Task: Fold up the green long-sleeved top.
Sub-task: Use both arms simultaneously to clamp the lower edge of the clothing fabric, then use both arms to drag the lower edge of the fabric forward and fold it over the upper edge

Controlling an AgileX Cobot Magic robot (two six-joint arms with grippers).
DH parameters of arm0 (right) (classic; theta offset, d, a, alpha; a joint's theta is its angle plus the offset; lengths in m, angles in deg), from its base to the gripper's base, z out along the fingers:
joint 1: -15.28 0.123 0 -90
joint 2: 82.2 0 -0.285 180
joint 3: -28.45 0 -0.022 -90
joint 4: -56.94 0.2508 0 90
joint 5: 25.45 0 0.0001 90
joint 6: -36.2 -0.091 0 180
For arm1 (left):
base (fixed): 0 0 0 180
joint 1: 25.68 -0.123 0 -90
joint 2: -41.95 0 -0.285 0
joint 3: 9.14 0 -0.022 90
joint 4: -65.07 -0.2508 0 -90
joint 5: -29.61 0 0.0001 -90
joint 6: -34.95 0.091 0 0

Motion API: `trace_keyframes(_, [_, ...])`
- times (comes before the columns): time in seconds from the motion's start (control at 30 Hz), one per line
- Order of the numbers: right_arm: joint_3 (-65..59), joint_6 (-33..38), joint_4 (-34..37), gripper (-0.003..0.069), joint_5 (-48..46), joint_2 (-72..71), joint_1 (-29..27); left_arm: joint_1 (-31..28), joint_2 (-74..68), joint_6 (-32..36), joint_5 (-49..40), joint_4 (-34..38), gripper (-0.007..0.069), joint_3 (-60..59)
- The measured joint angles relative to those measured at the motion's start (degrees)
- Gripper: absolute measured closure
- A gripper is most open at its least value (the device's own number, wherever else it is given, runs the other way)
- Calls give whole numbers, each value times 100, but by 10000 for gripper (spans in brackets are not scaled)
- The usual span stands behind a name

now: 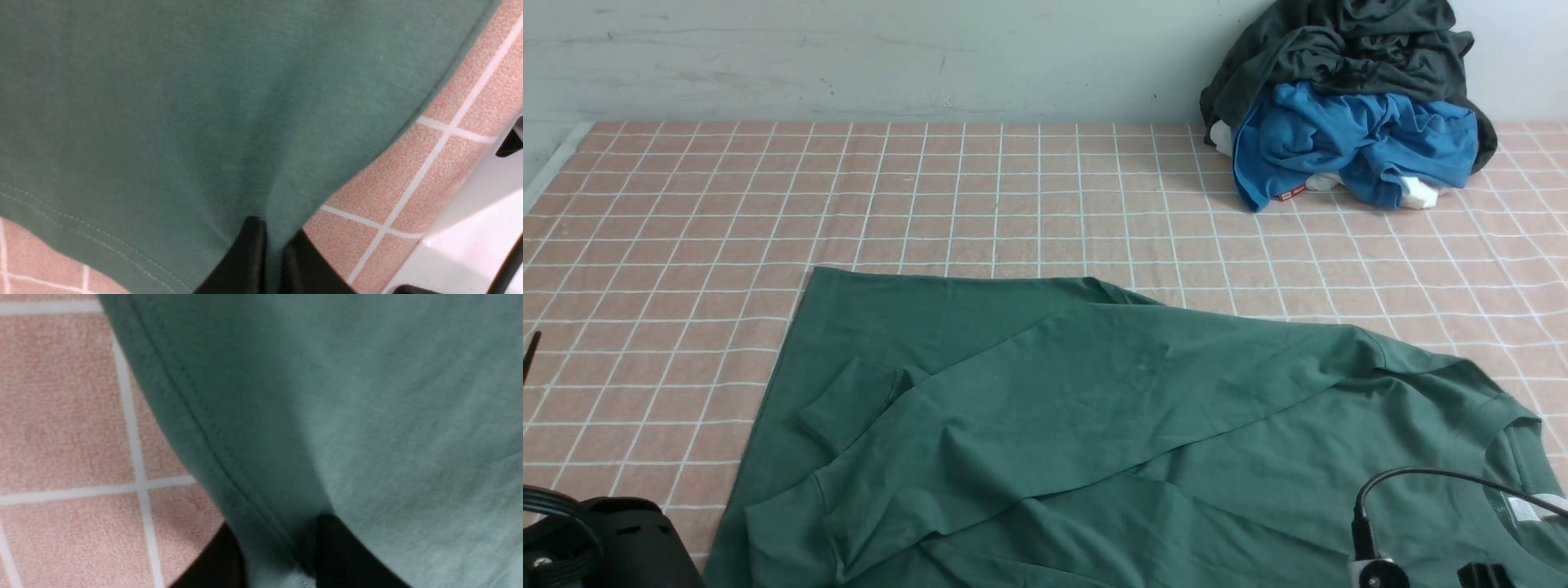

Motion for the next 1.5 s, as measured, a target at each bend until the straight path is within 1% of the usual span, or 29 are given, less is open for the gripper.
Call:
trace_keyframes(0.07, [94, -5, 0, 531, -61, 0, 0, 0, 0, 0, 0, 0, 618, 15])
trace_keyframes(0.13, [334, -23, -5, 608, -221, 0, 0, 0, 0, 0, -43, -15, 618, 100])
trace_keyframes(0.17, [477, -30, -5, 634, -327, 0, 0, 0, 0, 0, -91, -48, 618, 154])
trace_keyframes(0.23, [769, -30, -5, 652, -548, 2, 0, -22, 0, 0, -179, -108, 617, 274])
trace_keyframes(0.3, [1085, -24, -5, 653, -765, 7, 0, -113, 0, 7, -247, -141, 614, 439])
trace_keyframes(0.4, [1592, -24, -5, 654, -1034, 33, 0, -503, -4, 71, -273, -154, 605, 773])
trace_keyframes(0.53, [2222, 87, 65, 654, -1271, 121, -112, -1391, -46, 458, -284, -147, 604, 1407])
trace_keyframes(0.67, [2743, 386, 254, 654, -1590, 379, -586, -2142, -220, 977, -393, 70, 604, 2103])
trace_keyframes(0.77, [3173, 653, 532, 654, -1734, 639, -994, -2536, -501, 1221, -414, 293, 604, 2631])
trace_keyframes(0.83, [3366, 755, 682, 654, -1782, 749, -1110, -2640, -641, 1303, -425, 349, 604, 2834])
trace_keyframes(0.87, [3650, 866, 882, 654, -1891, 916, -1273, -2730, -839, 1404, -437, 397, 604, 3105])
trace_keyframes(0.97, [4215, 997, 1148, 654, -2200, 1282, -1508, -2864, -1242, 1522, -450, 448, 604, 3631])
trace_keyframes(1.0, [4253, 997, 1148, 654, -2223, 1282, -1521, -2874, -1268, 1522, -450, 455, 604, 3669])
trace_keyframes(1.07, [4717, 1039, 1235, 654, -2501, 1629, -1677, -3001, -1624, 1537, -455, 500, 604, 4134])
trace_keyframes(1.17, [5153, 1039, 1275, 654, -2652, 1999, -1817, -3174, -1988, 1553, -463, 525, 604, 4608])
trace_keyframes(1.3, [5698, 1034, 1317, 654, -2690, 2410, -2011, -3441, -2437, 1552, -532, 559, 604, 5179])
trace_keyframes(1.5, [6640, 1034, 1679, 654, -2709, 3297, -2381, -3832, -3275, 1621, -539, 715, 604, 6063])
